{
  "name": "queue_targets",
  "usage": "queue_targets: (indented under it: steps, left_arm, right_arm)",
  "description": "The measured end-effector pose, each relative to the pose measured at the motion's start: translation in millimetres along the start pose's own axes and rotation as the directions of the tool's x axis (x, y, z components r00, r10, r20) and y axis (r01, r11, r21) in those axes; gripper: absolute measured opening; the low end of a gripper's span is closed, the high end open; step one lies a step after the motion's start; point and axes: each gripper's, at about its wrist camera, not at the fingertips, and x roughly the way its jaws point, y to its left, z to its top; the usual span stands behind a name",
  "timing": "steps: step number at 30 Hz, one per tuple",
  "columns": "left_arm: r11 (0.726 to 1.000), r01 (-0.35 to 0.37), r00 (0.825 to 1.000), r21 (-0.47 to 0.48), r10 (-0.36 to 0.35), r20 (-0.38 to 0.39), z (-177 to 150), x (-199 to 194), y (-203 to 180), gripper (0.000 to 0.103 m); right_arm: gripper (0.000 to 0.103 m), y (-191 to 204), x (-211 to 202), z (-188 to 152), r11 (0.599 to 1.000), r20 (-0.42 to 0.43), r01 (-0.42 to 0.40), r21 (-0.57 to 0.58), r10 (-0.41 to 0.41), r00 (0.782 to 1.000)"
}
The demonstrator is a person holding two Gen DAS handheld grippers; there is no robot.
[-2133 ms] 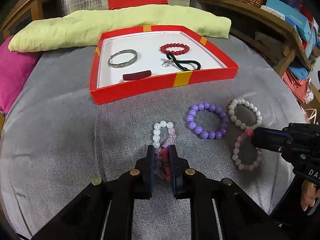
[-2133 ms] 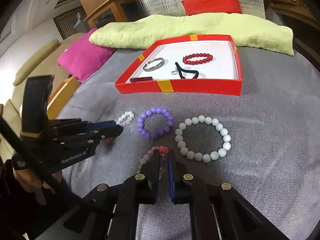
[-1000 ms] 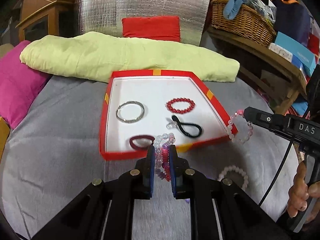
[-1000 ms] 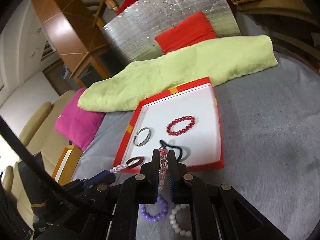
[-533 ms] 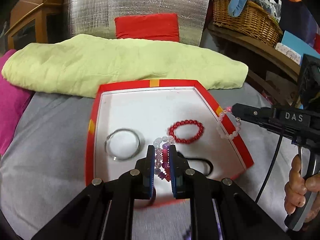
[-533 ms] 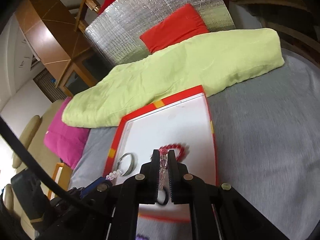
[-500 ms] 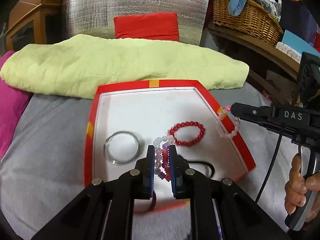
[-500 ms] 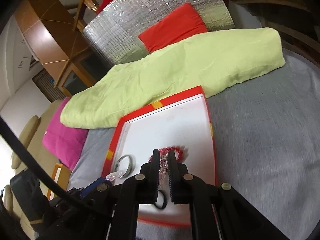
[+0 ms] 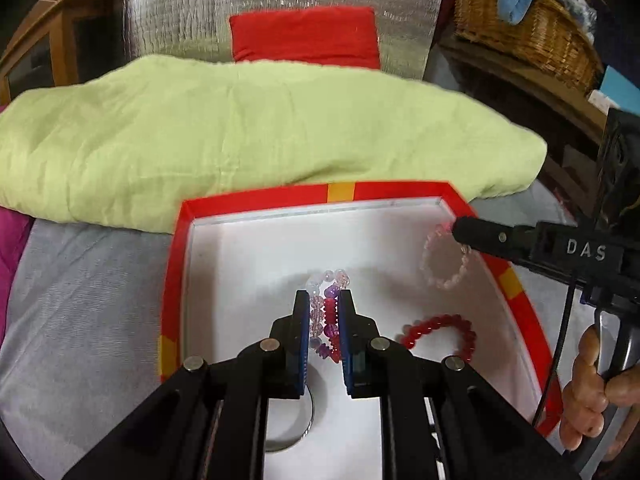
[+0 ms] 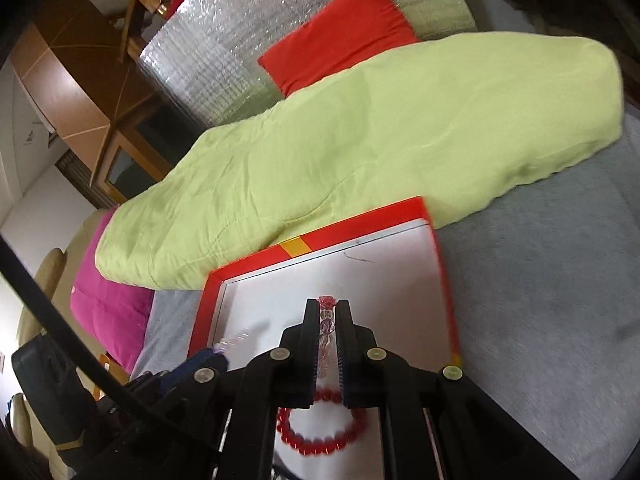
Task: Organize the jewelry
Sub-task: 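Carry both pink-white bracelets over the tray with both tools, then open both tools to drop the pink-white bracelets into the tray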
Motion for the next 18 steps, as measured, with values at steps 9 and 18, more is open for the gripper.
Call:
queue_targets:
  steps: [9, 18]
  left_arm:
    - [1.0, -0.03, 0.997, 0.004, 0.031, -0.065, -5, 6, -4, 0.016]
    - [0.995, -0.098, 0.995, -0.025, 0.099, 0.024, -14, -54, -1, 0.054]
  right_arm:
    - [0.042, -13, 5, -4, 0.997, -0.012, 0.075, 0.036, -0.075, 0.997]
    - [0.048, -20, -63, -13, 0.995, 0.062, 0.086, 0.053, -0.09, 0.994]
